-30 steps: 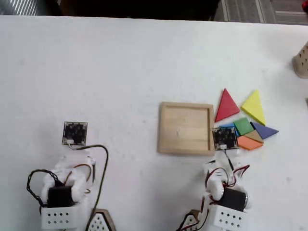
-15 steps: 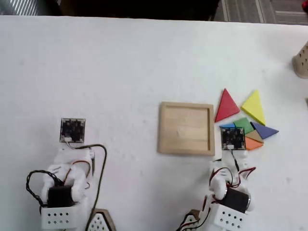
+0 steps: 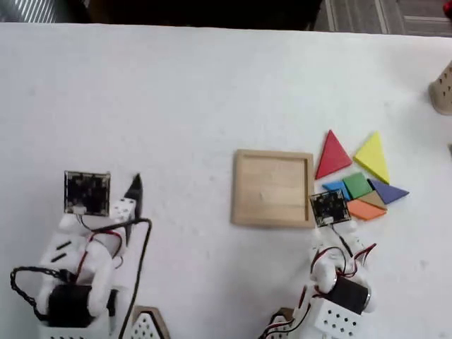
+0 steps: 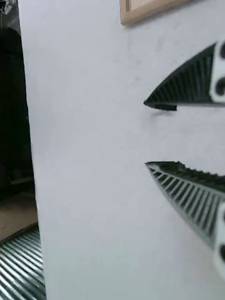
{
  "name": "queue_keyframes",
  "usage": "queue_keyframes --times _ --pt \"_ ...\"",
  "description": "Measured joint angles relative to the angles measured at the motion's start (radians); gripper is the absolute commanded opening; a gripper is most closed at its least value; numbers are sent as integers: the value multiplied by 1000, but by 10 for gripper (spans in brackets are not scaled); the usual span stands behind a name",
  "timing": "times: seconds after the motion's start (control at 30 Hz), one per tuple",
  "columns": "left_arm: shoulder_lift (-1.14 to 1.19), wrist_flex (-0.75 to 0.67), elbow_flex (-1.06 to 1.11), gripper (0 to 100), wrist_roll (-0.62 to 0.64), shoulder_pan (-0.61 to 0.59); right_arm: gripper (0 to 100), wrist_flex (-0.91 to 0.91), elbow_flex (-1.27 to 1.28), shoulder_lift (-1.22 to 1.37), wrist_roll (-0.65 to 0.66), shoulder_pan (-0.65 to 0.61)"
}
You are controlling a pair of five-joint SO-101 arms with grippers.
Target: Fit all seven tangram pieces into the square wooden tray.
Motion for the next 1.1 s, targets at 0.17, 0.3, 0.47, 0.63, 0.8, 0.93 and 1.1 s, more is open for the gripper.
queue_keyframes --times 0.17,0.3,0.47,0.63,0.8,0.93,1.1 --pt "287 0 -206 162 46 97 18 0 0 0 0 0" --pt "555 0 -345 162 140 222 18 0 0 0 0 0" --pt "829 0 -460 163 242 420 18 0 0 0 0 0" --pt "1094 -126 -485 163 282 545 18 0 0 0 0 0" --pt "1339 -341 -485 241 299 557 18 0 0 0 0 0" --pt "1499 -423 -529 324 361 563 18 0 0 0 0 0" --pt "1666 -399 -677 285 408 563 18 0 0 0 0 0"
